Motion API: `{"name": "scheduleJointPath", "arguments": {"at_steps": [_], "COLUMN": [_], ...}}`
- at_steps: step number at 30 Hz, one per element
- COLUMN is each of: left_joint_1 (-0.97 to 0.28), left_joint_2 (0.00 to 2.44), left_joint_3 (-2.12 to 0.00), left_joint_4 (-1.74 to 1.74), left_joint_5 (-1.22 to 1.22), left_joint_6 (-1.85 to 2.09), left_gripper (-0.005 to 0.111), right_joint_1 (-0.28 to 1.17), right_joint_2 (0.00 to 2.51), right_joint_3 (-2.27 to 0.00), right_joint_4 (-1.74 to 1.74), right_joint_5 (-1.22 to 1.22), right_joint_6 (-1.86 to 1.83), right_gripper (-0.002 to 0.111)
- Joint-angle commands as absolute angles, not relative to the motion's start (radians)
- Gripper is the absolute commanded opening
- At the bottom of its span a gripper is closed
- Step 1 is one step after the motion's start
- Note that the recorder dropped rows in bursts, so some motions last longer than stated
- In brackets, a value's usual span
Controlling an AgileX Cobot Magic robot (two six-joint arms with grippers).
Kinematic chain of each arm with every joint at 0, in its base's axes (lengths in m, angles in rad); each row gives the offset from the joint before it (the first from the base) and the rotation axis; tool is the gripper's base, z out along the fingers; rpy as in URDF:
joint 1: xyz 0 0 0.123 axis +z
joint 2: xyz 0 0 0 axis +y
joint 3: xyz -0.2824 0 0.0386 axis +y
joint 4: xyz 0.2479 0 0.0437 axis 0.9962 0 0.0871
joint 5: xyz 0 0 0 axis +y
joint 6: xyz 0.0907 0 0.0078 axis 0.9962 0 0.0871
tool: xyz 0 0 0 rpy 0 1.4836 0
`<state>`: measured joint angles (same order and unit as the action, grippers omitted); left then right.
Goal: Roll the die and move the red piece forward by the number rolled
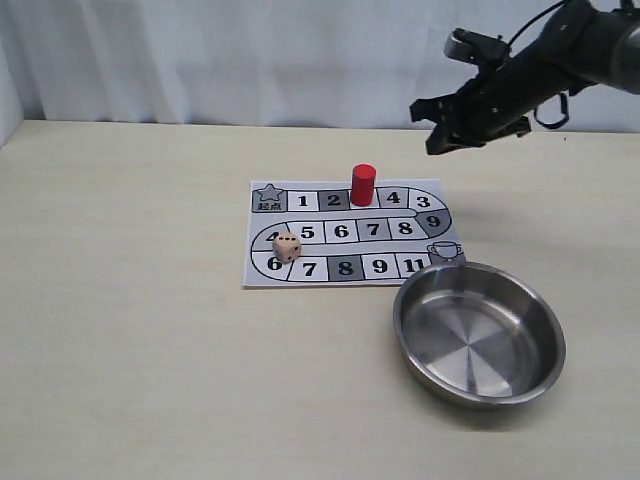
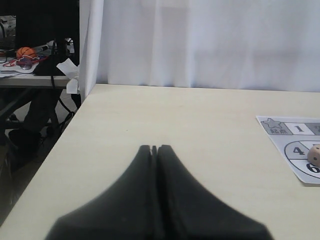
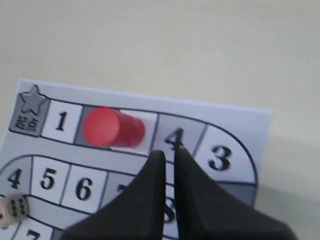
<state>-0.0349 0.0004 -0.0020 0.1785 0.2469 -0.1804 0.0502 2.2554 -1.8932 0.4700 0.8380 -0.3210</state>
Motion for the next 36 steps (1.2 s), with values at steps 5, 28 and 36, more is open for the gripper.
{"name": "scheduleJointPath", "arguments": {"at_steps": [5, 28, 36], "left_joint_1": [-0.035, -0.035, -0.035], "left_joint_2": [0.000, 0.000, 0.000], "left_joint_3": [0.000, 0.000, 0.000], "left_joint_4": [0.175, 0.175, 0.175], "left_joint_5": [0.234, 0.234, 0.234], "left_joint_6": [-0.185, -0.185, -0.185], "left_gripper": [0.000, 0.000, 0.000], "right_joint_1": [-0.041, -0.056, -0.056], "right_joint_2": [2.233, 2.001, 1.676], "right_joint_3": [-1.890, -1.697, -1.487], "right_joint_4": [0.183, 0.000, 0.000], "right_joint_5": [1.070, 1.146, 1.085], "right_joint_6": [-0.140, -0.035, -0.035], "right_gripper": [0.004, 0.004, 0.004]}}
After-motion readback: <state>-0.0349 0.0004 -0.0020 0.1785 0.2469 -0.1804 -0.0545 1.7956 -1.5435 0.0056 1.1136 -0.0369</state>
